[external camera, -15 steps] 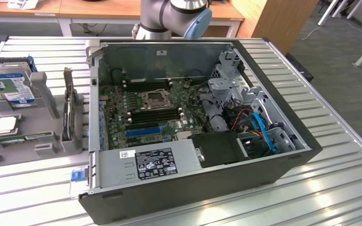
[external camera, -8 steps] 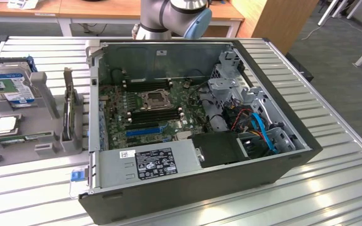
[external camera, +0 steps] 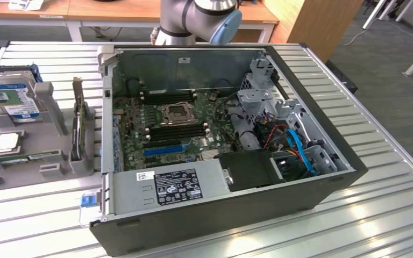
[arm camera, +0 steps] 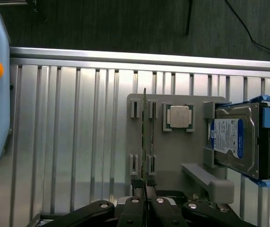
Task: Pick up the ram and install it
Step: 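Pick up the ram and move it above insertion slot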
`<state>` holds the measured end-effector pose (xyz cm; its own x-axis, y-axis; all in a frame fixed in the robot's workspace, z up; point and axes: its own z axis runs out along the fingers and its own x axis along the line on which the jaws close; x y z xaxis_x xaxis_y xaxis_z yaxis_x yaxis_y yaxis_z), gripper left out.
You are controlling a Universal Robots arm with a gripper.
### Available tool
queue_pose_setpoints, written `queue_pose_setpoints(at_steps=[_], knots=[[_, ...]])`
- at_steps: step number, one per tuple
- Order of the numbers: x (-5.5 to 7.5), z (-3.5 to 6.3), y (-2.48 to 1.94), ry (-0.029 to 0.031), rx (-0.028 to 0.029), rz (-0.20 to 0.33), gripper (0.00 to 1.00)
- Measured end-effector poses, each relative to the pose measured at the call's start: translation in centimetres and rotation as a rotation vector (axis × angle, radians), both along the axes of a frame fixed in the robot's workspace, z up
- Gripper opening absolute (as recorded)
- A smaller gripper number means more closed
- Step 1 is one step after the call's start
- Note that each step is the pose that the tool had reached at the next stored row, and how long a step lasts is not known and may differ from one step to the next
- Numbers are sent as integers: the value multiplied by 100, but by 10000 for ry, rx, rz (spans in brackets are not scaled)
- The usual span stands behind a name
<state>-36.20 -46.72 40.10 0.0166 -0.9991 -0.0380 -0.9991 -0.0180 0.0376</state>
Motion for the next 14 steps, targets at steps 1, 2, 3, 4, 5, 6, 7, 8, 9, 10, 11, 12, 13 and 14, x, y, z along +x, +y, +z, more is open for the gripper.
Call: queue_pose_setpoints(at_steps=[1, 2, 3, 4, 5, 6, 7, 8, 9, 10, 11, 12, 13, 14], knots=[[4, 0, 0, 1, 0, 0, 12], [8, 1, 0, 2, 0, 1, 12], [11, 1, -1, 4, 0, 2, 12], [14, 1, -1, 4, 0, 1, 12], [17, 2, 0, 5, -1, 1, 12], [21, 3, -1, 6, -1, 1, 12], [26, 5, -1, 9, -1, 2, 12], [34, 7, -1, 11, 0, 3, 12], [42, 10, -1, 16, -1, 2, 12], [51, 12, 0, 20, -1, 2, 12], [60, 14, -1, 24, -1, 2, 12], [70, 15, -1, 29, 0, 2, 12], [80, 16, 0, 34, 0, 2, 12], [90, 17, 0, 40, -1, 2, 12]])
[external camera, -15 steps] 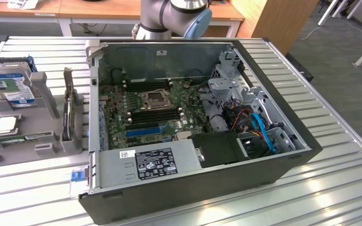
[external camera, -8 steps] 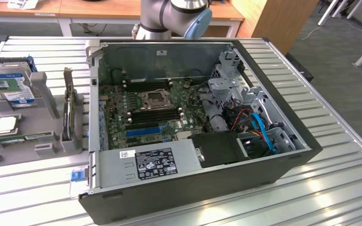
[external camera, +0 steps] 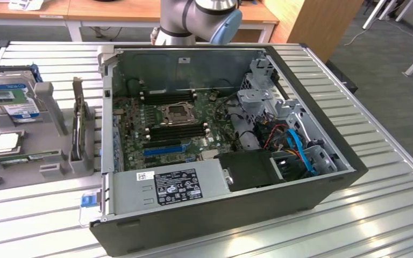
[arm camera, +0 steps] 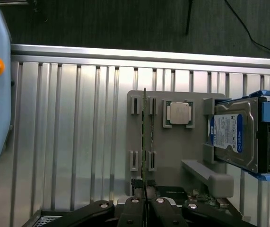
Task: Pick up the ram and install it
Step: 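Pick up the ram and move it above insertion slot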
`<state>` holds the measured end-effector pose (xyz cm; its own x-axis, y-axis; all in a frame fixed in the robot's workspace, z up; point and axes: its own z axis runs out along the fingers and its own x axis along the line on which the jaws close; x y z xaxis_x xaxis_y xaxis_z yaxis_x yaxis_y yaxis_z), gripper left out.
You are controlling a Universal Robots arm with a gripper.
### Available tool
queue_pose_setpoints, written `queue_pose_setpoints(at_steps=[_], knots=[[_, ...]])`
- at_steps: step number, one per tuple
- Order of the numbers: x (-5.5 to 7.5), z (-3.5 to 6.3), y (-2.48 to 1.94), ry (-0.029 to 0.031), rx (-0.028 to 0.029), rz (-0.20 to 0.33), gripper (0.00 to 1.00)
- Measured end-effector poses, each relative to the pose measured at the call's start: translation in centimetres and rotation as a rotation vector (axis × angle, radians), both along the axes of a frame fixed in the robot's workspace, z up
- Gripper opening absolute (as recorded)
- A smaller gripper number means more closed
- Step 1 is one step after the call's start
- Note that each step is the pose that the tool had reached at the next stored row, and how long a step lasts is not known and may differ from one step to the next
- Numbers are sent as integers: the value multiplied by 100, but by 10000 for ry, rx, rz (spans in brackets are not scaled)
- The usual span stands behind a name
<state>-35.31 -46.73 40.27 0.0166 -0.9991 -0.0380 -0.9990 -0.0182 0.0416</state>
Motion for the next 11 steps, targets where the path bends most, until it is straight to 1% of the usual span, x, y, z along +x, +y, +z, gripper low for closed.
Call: queue_pose_setpoints(at_steps=[11], knots=[[116, 5, 0, 52, 0, 0, 12]])
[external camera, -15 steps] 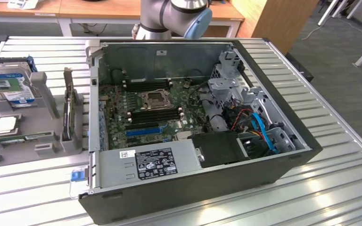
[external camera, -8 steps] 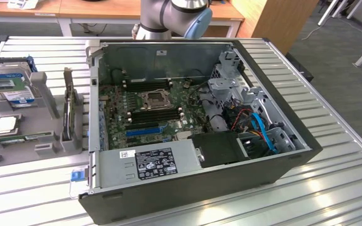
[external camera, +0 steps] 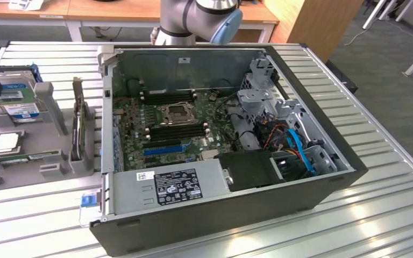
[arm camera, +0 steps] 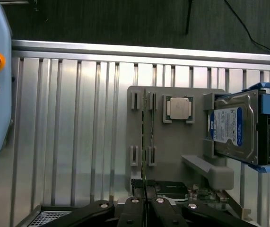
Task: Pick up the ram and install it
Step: 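Pick up the ram and move it above insertion slot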
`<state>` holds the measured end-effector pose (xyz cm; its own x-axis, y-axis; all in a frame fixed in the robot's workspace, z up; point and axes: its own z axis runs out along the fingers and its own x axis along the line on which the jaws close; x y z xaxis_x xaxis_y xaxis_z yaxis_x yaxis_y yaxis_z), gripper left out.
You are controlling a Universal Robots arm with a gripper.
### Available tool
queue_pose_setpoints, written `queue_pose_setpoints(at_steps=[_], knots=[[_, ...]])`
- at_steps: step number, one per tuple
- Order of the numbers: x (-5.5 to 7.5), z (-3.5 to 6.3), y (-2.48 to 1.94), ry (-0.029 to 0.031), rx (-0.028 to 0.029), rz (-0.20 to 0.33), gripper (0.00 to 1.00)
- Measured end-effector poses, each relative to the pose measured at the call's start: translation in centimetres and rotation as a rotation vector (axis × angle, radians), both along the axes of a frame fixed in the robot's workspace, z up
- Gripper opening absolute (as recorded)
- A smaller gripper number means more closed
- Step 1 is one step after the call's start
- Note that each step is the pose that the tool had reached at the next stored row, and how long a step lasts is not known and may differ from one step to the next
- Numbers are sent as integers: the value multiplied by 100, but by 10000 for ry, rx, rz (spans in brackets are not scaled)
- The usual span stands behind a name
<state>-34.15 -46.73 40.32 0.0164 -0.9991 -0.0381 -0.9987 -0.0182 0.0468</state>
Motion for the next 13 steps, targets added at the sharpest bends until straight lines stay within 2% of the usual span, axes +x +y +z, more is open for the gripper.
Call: queue_pose_setpoints(at_steps=[13], knots=[[159, 4, 0, 66, -1, 0, 12]])
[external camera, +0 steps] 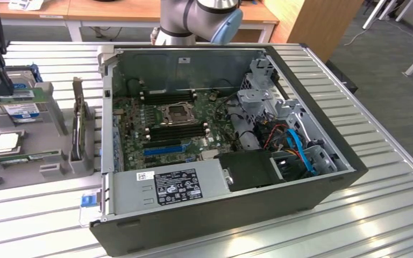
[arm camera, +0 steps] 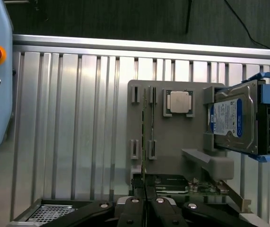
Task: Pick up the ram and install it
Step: 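Pick up the ram and move it above insertion slot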
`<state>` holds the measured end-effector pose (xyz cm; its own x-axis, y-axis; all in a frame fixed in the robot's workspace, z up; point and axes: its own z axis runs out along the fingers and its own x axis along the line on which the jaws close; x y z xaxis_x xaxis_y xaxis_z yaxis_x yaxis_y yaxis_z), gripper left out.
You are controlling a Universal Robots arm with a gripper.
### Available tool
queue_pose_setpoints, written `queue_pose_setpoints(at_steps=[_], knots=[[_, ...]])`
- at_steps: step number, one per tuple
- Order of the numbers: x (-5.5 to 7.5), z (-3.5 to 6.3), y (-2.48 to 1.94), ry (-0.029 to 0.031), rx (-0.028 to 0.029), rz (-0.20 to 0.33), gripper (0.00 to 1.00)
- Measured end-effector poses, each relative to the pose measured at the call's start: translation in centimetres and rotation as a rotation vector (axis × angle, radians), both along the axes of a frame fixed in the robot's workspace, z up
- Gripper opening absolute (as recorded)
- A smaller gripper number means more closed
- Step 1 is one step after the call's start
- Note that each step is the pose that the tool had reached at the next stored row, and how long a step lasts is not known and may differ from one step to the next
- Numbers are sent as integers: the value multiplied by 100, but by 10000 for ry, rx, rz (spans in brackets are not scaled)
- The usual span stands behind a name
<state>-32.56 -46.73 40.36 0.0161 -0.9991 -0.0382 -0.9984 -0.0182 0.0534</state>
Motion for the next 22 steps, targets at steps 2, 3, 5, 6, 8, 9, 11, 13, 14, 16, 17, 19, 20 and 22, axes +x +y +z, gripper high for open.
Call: queue_pose_setpoints(at_steps=[2, 3, 5, 6, 8, 9, 11, 13, 14, 16, 17, 19, 20, 22], knots=[[36, 0, 0, 15, 0, 1, 12], [54, 0, 0, 23, 0, 0, 12], [97, 0, 0, 40, 1, 0, 12], [117, 0, 0, 49, 0, 0, 12], [155, 1, 0, 66, 0, -1, 12], [175, 1, 0, 76, 0, 0, 12], [213, 1, 0, 92, 0, 0, 12], [251, 1, 0, 110, 1, 1, 12], [268, 1, 0, 118, 0, 1, 12], [302, 1, 0, 134, 1, 0, 12], [319, 1, 0, 142, 0, 0, 12], [352, 1, 0, 158, 1, 0, 12], [368, 2, 0, 167, 0, 0, 12], [398, 2, 0, 182, 0, 0, 12]])
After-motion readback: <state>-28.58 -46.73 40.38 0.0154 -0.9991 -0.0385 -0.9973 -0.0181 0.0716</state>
